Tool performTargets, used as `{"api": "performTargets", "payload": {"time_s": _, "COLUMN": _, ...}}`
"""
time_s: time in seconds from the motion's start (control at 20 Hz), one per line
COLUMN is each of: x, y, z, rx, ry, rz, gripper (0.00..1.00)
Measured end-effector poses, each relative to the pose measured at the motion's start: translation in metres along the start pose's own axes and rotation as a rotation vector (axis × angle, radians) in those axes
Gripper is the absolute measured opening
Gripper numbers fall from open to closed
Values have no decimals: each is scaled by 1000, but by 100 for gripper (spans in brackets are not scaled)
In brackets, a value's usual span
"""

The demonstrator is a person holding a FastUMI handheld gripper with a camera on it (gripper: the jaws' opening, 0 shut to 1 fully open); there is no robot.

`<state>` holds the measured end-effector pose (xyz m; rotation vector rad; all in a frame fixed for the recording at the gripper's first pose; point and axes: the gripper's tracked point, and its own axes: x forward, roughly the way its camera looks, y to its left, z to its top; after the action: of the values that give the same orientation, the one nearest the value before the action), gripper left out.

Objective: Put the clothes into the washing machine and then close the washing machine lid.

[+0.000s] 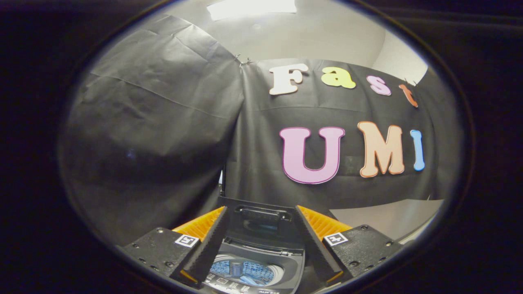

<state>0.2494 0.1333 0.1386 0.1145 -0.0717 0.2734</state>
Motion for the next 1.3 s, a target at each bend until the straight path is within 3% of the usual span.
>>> {"api": "performTargets", "payload": {"time_s": 0.85, "x": 16, "y": 7, "z": -2, "rx": 50, "ry": 40, "rz": 22, "gripper": 96}}
{"api": "performTargets", "payload": {"time_s": 1.3, "x": 65, "y": -10, "z": -16, "rx": 105, "ry": 102, "rz": -130, "gripper": 96}}
